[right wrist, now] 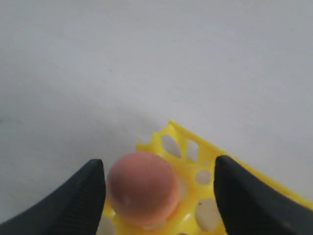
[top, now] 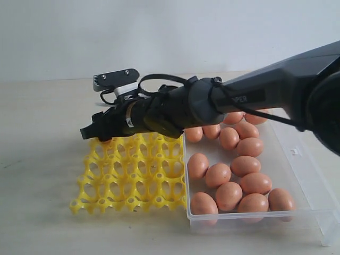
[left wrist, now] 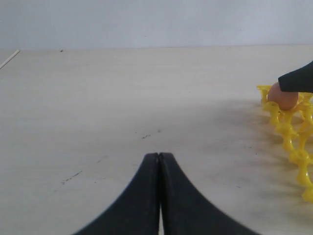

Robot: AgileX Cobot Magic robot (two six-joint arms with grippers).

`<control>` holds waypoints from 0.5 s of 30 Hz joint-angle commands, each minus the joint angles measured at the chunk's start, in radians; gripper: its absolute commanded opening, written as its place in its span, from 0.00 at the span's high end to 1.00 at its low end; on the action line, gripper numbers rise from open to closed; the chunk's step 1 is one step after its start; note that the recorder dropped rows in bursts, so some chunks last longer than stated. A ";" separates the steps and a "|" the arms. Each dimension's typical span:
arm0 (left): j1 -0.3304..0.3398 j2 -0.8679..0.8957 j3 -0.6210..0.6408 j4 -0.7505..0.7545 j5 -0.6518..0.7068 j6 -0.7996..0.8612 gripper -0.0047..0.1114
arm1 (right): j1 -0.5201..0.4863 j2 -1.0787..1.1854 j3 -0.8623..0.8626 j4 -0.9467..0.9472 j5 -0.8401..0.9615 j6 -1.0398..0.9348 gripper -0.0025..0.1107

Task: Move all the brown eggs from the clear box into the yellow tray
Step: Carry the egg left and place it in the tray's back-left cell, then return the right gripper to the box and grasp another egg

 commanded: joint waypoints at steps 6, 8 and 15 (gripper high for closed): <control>-0.005 -0.006 -0.004 -0.006 -0.014 -0.005 0.96 | -0.047 -0.289 -0.002 0.055 0.582 -0.261 0.71; -0.005 -0.006 -0.004 -0.006 -0.014 -0.005 0.96 | -0.076 -0.335 0.007 0.068 0.722 -0.299 0.80; -0.005 -0.006 -0.004 -0.006 -0.014 -0.005 0.96 | -0.185 -0.474 0.206 0.128 0.870 -0.474 0.97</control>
